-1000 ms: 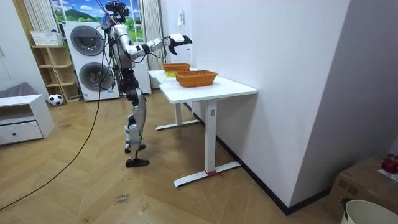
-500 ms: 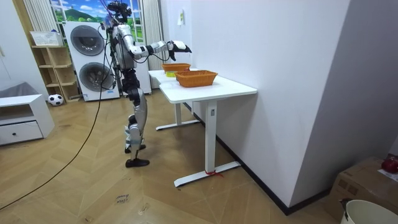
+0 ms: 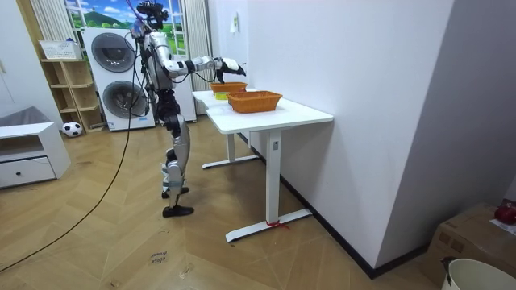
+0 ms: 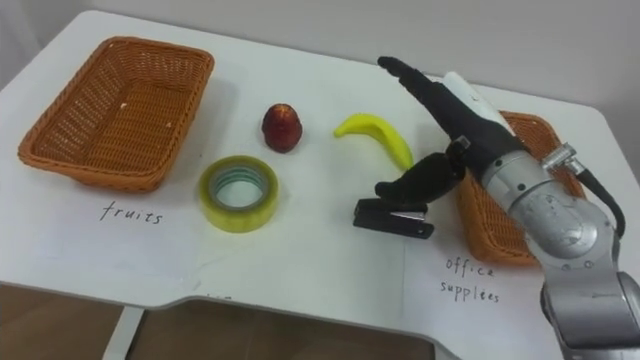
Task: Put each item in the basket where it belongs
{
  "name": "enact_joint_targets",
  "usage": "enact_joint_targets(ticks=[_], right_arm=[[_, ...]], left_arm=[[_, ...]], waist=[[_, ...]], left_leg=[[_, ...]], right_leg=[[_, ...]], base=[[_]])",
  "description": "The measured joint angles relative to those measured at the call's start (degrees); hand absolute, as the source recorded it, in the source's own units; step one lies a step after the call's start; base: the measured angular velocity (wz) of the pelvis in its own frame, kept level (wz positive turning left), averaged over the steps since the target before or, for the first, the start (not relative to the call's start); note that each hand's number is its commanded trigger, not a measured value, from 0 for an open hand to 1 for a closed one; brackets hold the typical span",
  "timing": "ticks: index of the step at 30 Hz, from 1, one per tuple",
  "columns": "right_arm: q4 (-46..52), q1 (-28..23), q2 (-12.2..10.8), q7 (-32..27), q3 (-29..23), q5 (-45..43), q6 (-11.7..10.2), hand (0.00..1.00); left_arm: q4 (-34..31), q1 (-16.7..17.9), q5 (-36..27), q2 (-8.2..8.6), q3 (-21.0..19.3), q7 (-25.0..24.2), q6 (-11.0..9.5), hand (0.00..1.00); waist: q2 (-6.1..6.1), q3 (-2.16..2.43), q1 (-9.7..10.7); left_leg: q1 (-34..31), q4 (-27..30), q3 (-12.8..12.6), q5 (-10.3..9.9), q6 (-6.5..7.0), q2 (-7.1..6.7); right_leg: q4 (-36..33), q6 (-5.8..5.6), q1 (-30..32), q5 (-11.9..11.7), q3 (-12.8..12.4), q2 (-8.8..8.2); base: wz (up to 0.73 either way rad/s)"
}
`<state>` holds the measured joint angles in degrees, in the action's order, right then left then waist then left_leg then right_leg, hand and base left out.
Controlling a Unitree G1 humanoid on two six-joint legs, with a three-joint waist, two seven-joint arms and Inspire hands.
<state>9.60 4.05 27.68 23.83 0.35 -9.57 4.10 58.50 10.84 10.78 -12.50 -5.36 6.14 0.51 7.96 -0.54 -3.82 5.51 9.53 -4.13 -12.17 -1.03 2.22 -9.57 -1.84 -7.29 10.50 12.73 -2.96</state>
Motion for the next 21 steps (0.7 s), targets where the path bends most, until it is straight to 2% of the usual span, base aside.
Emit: enact_joint_targets(ticks=[3, 6, 9, 16, 21], right_arm=[[-0.01, -1.27, -0.01, 0.77, 0.82, -0.69, 0.48, 0.00], [-0.07, -3.55, -0.02, 1.61, 0.87, -1.03, 0.71, 0.00], [-0.79, -3.63, -0.04, 2.65, 1.43, -1.03, 0.71, 0.00], [-2.85, -3.61, -0.12, 5.70, 3.03, -1.20, 0.66, 0.00], [-4.98, -3.61, -0.35, 6.36, 3.15, -1.62, 0.64, 0.00]], left_arm=[[0.11, -0.14, 0.06, -0.04, -0.02, 0.09, 0.17, 0.00], [0.11, 0.01, 0.03, -0.25, -0.01, 0.68, 0.30, 0.00], [0.10, 0.12, 0.03, -0.64, -0.01, 0.85, 0.30, 0.00], [-0.09, -0.06, 0.03, -1.73, 0.00, 1.23, 0.14, 0.00], [-1.73, -0.13, 0.03, -1.78, 1.18, 2.23, -0.01, 0.00]], waist=[[0.23, 0.17, -0.01], [0.36, 0.27, -1.03], [0.38, 0.25, -1.25], [0.24, -0.01, -1.35], [0.04, -0.16, -1.63]], left_leg=[[-0.03, 0.03, 0.12, 0.00, 0.00, 0.00], [0.08, 0.10, 0.15, 0.00, 0.00, 0.01], [0.18, 0.11, 0.11, 0.00, 0.00, -0.01], [-0.07, 0.10, 0.24, 0.00, 0.00, 0.00], [-0.28, 0.07, 0.21, -0.01, 0.00, -0.01]], right_leg=[[-0.02, 0.00, -0.02, 0.00, 0.05, 0.02], [-0.04, 0.00, -0.09, 0.00, 0.05, 0.01], [-0.02, 0.00, -0.13, 0.00, 0.00, -0.01], [0.03, 0.00, 0.00, 0.00, 0.00, 0.03], [-0.04, 0.00, 0.33, -0.01, -0.05, 0.03]], base=[[0.01], [0.00], [0.00], [0.00], [0.00]])
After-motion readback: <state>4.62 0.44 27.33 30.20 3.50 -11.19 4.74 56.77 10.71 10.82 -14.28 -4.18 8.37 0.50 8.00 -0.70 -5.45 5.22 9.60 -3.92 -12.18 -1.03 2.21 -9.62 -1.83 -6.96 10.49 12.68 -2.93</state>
